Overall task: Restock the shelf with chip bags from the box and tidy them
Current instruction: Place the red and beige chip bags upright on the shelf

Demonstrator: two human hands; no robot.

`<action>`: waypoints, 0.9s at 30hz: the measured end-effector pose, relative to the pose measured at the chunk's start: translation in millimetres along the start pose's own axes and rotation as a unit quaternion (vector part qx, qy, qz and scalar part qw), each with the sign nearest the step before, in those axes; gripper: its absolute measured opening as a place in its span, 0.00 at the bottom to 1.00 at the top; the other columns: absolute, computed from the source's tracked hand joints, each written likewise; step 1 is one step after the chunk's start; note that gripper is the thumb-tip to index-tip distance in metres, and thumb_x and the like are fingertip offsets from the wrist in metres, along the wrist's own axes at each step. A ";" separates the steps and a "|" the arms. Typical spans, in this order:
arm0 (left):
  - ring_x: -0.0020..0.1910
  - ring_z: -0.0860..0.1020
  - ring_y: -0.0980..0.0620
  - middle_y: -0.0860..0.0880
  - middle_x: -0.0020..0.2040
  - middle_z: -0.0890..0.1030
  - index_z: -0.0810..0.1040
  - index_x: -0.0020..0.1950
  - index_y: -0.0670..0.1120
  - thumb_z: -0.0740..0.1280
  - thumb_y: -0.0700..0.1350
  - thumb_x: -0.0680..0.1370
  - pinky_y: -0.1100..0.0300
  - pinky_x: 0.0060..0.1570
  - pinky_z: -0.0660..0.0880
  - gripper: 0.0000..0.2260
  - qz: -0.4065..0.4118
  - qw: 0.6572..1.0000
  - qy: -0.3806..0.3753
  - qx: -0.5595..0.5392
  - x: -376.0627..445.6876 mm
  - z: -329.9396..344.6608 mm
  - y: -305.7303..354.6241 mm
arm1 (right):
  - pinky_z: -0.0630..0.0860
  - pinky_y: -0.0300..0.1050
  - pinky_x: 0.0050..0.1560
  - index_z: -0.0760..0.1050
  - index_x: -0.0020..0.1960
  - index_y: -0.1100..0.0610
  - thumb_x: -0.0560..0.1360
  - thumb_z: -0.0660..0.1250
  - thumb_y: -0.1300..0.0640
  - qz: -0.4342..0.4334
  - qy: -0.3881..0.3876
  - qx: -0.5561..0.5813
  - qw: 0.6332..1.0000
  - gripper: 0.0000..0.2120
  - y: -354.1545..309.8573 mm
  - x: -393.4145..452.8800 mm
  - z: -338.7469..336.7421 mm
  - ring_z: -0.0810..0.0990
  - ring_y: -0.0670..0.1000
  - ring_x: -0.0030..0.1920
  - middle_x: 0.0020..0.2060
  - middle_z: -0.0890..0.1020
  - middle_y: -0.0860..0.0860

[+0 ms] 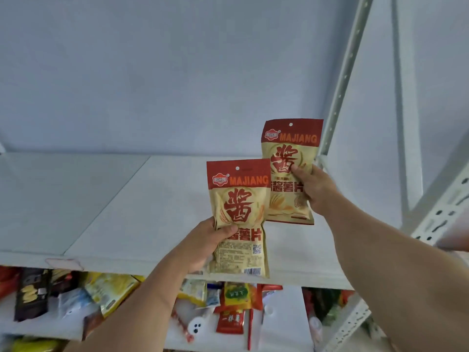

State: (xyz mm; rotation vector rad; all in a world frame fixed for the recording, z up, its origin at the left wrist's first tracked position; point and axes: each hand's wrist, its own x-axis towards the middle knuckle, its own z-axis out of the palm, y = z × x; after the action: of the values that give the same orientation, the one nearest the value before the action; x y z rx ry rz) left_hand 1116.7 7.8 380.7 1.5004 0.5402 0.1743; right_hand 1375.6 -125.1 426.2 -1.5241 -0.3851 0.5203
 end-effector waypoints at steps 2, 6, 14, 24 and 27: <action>0.60 0.83 0.43 0.43 0.59 0.85 0.77 0.66 0.41 0.70 0.44 0.79 0.41 0.67 0.74 0.17 0.007 1.000 0.000 -0.013 35.6 2.7 12.1 | 0.83 0.50 0.38 0.78 0.54 0.57 0.78 0.70 0.50 -0.005 -0.002 0.005 1.000 0.11 -2.5 37.3 -9.7 0.87 0.59 0.47 0.47 0.87 0.56; 0.60 0.84 0.45 0.44 0.59 0.86 0.78 0.65 0.44 0.69 0.44 0.80 0.42 0.68 0.74 0.14 0.025 1.000 0.015 -0.011 92.3 9.4 31.0 | 0.83 0.51 0.40 0.78 0.56 0.57 0.77 0.72 0.49 0.000 -0.006 0.000 1.000 0.14 -4.5 106.3 -18.9 0.87 0.57 0.46 0.47 0.87 0.56; 0.59 0.84 0.46 0.45 0.58 0.86 0.79 0.65 0.45 0.67 0.44 0.81 0.42 0.66 0.75 0.12 0.014 1.000 0.014 0.005 188.8 11.0 52.2 | 0.83 0.59 0.52 0.77 0.56 0.57 0.78 0.70 0.49 0.031 -0.030 0.008 0.999 0.13 3.6 205.9 -26.2 0.87 0.57 0.47 0.46 0.88 0.55; 0.59 0.84 0.41 0.41 0.59 0.85 0.79 0.66 0.41 0.70 0.44 0.77 0.41 0.65 0.76 0.18 -0.015 0.998 0.012 -0.057 262.8 -7.7 48.7 | 0.81 0.64 0.55 0.76 0.58 0.58 0.79 0.68 0.50 0.050 -0.043 0.051 0.997 0.14 24.7 279.3 -22.1 0.86 0.60 0.50 0.49 0.87 0.57; 0.58 0.84 0.41 0.41 0.58 0.86 0.79 0.65 0.41 0.71 0.44 0.76 0.43 0.62 0.78 0.18 -0.016 0.998 0.015 -0.064 276.5 -7.6 48.9 | 0.82 0.64 0.53 0.76 0.58 0.58 0.79 0.69 0.51 0.052 -0.027 0.068 0.996 0.13 29.1 287.8 -19.7 0.87 0.59 0.48 0.47 0.87 0.57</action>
State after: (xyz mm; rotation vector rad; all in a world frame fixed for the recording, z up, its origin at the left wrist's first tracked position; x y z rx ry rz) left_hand 1364.7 138.7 364.4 1.3660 0.5678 0.2027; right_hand 1624.1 14.6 373.2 -1.4055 -0.3070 0.6569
